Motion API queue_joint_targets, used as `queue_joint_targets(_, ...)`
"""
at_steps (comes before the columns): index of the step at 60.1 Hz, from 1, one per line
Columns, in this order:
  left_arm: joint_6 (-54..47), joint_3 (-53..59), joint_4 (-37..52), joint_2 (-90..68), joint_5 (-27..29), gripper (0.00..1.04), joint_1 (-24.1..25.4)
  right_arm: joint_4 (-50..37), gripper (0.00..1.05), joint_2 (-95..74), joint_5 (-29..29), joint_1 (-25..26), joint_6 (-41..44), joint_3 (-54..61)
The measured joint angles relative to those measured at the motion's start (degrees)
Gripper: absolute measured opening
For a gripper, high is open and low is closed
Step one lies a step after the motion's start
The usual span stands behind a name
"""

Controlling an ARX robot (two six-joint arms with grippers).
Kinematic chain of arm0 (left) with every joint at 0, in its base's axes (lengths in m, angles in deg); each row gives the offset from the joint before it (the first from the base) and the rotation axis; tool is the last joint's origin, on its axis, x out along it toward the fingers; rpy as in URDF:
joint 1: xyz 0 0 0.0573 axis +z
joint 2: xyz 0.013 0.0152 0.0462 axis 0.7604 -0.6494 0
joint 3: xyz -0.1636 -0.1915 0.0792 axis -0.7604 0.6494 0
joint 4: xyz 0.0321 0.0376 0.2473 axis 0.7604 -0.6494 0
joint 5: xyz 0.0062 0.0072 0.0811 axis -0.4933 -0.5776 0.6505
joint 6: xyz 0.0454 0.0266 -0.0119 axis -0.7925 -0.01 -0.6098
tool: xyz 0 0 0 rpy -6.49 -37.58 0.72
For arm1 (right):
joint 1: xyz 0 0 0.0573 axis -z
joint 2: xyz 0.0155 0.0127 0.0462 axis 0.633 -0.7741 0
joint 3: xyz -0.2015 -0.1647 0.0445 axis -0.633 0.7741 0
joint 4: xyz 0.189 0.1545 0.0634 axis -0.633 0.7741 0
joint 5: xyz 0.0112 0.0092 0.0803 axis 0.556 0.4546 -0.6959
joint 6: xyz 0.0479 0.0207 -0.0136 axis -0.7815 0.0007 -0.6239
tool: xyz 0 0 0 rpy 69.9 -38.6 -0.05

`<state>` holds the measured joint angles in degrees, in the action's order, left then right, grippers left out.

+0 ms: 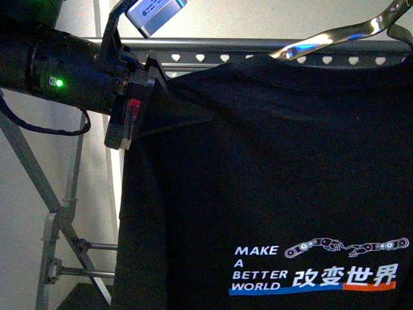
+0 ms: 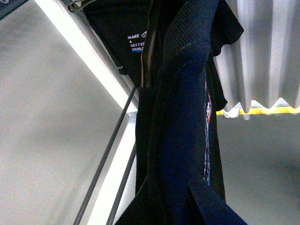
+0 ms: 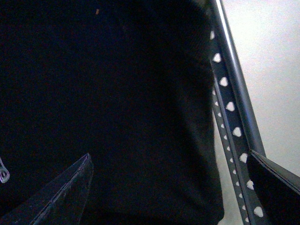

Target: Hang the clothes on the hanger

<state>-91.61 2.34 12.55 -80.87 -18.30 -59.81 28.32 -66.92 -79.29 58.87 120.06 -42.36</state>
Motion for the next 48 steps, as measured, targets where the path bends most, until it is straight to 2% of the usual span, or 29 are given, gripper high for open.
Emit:
queue_joint_targets(10, -0.09, 0.00, 0.00, 0.00, 0.09, 0.05, -0.02, 3.13, 0.97, -5.14, 1.40, -0.13, 8.46, -5.25)
queue_joint_targets(17, -0.11, 0.00, 0.00, 0.00, 0.11, 0.05, -0.04, 3.32, 0.97, -7.80, 2.23, -0.35, 10.54, -8.24)
queue_joint_targets(31, -0.13, 0.00, 0.00, 0.00, 0.13, 0.05, -0.04, 3.56, 0.97, -11.21, 3.74, -1.31, 9.88, -12.98)
queue_joint_targets(48, -0.13, 0.00, 0.00, 0.00, 0.13, 0.05, -0.04, 3.69, 0.97, -11.78, 2.03, -2.34, 4.85, -14.19)
